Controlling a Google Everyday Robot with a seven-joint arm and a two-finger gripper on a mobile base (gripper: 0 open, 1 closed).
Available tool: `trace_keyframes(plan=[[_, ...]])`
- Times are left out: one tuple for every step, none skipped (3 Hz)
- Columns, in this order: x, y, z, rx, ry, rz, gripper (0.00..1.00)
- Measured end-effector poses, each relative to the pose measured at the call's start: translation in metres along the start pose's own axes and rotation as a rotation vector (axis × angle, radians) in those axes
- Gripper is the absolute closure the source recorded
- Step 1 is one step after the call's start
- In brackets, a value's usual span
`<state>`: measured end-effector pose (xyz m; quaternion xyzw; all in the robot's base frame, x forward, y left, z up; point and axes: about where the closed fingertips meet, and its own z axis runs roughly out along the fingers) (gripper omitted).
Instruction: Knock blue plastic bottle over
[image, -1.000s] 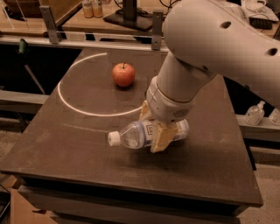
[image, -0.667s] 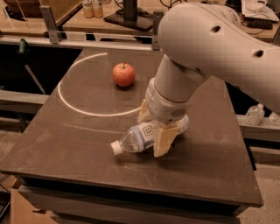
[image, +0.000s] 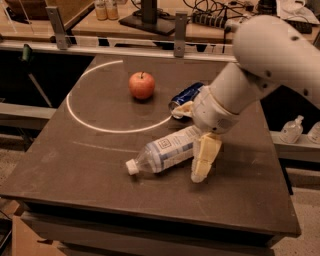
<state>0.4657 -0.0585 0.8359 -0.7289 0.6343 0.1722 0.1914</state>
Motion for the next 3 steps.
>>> trace_keyframes(plan=[[0.034,-0.018,-0.035,0.139,-0.235,0.216,0.00],[0.073,-0.030,-0.090,0.327,-0.356,0.373,0.00],[0.079,-0.030,-0.100,0.362,-0.369,0.395,0.00]])
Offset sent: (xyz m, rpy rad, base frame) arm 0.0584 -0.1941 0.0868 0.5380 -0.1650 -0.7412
